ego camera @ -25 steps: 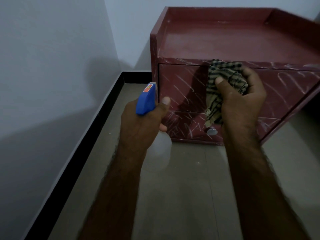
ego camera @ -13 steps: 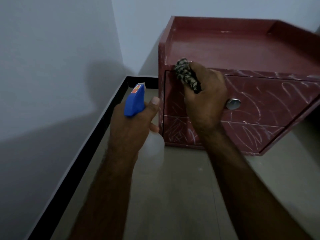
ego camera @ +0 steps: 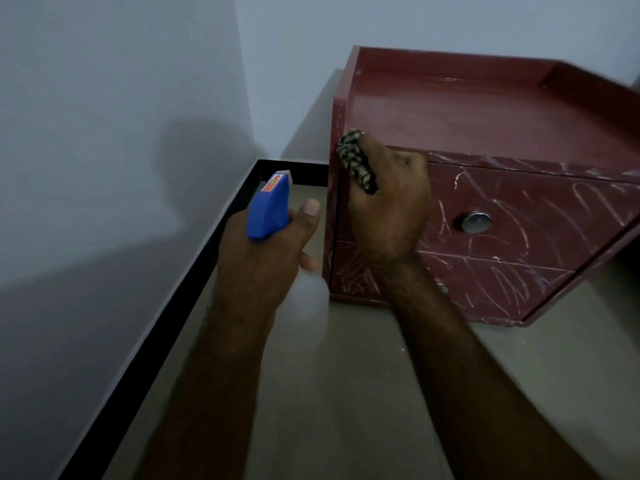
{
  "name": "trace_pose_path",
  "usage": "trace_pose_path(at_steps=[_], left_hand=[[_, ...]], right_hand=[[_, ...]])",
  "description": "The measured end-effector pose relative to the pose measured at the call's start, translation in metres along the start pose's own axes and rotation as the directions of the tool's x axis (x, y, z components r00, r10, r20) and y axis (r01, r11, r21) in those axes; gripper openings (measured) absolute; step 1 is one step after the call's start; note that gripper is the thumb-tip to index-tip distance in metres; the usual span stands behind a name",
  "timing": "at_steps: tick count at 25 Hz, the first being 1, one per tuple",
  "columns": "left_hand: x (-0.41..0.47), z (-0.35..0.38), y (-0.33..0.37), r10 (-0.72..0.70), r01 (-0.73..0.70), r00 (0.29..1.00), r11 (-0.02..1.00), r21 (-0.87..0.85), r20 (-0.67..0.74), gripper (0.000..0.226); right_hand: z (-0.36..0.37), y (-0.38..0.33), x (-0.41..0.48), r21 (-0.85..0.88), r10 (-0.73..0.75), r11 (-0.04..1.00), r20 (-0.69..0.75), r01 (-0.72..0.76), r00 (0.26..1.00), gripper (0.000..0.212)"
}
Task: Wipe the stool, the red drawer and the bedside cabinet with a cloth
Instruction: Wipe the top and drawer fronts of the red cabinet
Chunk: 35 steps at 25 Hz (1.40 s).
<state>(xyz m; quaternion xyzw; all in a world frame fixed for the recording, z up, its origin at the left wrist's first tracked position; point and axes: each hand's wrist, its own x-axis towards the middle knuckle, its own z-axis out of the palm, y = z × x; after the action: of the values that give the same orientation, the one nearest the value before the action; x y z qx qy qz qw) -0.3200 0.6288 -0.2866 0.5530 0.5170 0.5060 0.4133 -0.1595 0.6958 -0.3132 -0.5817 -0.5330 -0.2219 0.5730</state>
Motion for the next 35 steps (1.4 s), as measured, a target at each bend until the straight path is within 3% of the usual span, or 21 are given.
trace_pose_path(at_steps=[7,13,19,26,32,35], left_hand=[[0.004,-0.008,0.002,-0.006,0.007,1.0,1.0,0.011,-0.018,0.035],[0.004,-0.009,0.003,-0.016,0.016,1.0,1.0,0.008,-0.027,0.036],[0.005,-0.009,0.0,-0.005,0.005,1.0,1.0,0.016,-0.018,0.034],[0.007,-0.009,-0.005,0.029,-0.03,0.999,1.0,-0.006,-0.035,0.045],[0.003,-0.002,-0.008,0.046,-0.046,0.999,0.998,-0.031,-0.001,0.033],[0.004,-0.002,-0.006,0.063,-0.062,0.998,0.997,-0.041,0.014,0.032]], right_hand=[[0.014,-0.017,0.026,0.018,-0.014,1.0,-0.082,0.015,0.997,0.037],[0.013,-0.01,-0.005,0.028,0.01,1.0,0.016,-0.011,1.0,0.043],[0.018,-0.022,0.023,0.006,0.011,1.0,-0.092,-0.011,0.996,0.043],[0.015,-0.009,-0.003,-0.006,0.029,1.0,0.024,-0.028,0.999,0.047],[0.01,-0.005,-0.01,-0.007,-0.006,1.0,0.018,0.006,1.0,0.042],[-0.003,0.013,-0.012,0.002,0.112,0.994,-0.048,-0.112,0.993,0.045]])
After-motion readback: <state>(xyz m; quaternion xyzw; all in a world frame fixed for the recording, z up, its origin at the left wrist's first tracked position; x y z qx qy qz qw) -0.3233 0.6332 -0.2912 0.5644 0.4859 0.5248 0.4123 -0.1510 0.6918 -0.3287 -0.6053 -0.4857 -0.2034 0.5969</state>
